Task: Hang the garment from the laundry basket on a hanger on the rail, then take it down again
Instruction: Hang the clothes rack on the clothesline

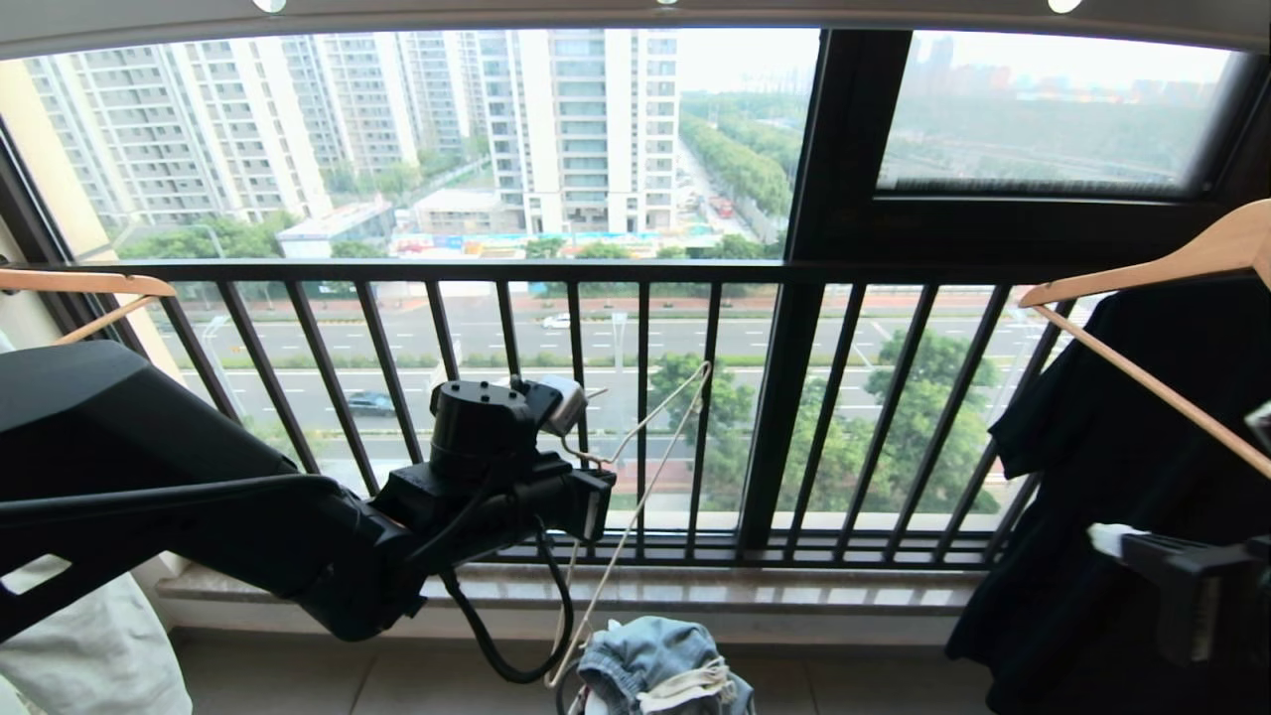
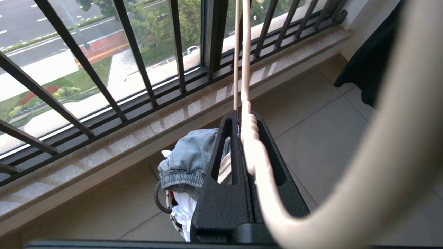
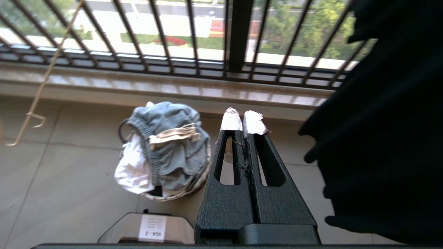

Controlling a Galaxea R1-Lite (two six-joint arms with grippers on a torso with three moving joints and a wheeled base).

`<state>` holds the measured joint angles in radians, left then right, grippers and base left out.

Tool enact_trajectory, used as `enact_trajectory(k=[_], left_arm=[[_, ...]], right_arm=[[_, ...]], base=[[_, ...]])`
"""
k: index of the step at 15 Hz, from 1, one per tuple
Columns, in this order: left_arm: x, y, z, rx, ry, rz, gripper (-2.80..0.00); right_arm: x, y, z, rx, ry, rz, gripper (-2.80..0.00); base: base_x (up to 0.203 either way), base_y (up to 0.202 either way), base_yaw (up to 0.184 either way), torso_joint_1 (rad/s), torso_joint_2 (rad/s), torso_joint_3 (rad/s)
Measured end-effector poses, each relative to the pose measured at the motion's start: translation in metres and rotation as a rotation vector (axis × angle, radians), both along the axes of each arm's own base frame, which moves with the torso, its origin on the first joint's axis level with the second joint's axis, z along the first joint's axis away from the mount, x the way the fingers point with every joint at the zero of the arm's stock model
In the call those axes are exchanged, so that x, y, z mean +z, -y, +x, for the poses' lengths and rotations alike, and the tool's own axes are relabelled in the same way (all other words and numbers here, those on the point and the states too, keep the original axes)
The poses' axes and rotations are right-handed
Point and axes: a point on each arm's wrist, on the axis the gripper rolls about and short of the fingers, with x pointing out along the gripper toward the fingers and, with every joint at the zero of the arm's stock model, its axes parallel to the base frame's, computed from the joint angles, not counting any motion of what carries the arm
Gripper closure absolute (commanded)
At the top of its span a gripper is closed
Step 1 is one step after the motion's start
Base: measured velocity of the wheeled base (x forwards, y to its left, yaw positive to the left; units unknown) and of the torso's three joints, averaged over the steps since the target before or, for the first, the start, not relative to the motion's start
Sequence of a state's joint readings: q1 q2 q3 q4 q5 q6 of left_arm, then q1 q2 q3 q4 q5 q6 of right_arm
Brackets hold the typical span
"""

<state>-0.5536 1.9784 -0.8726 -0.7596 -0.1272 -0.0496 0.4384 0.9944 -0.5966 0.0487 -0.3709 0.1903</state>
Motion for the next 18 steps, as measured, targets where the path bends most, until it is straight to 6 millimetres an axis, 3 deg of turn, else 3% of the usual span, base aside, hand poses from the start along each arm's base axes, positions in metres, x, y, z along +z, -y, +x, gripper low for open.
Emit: enact_trajectory(k=[4,10,13,18], left_arm=[[0.004,-0.002,0.000,0.052,0.018,0.009,0.00],[0.025,-0.005,-0.005,0.060,0.069,-0.026,0.00],[0.036,-0.008,-0.009,0.067,0.095,-0.042,0.00],[0.047,-0.011,-0.015,0.066,0.119,-0.056,0.00]], right_arm=[[0.006,0.042,-0.062,-0.246,-0.012,-0.029,0.00],[0.002,0.050,-0.144,-0.446,0.104,-0.039,0.00],[-0.020,0.047,-0.157,-0.458,0.113,-0.072,0.00],[-0.041,0.048,-0.162,-0.297,0.115,-0.051,0.00]], base=[[0.000,0.000,0.000,0.000,0.00,0.000],[0.000,0.000,0.000,0.000,0.00,0.000],[0.000,0.000,0.000,0.000,0.00,0.000],[0.000,0.000,0.000,0.000,0.00,0.000]])
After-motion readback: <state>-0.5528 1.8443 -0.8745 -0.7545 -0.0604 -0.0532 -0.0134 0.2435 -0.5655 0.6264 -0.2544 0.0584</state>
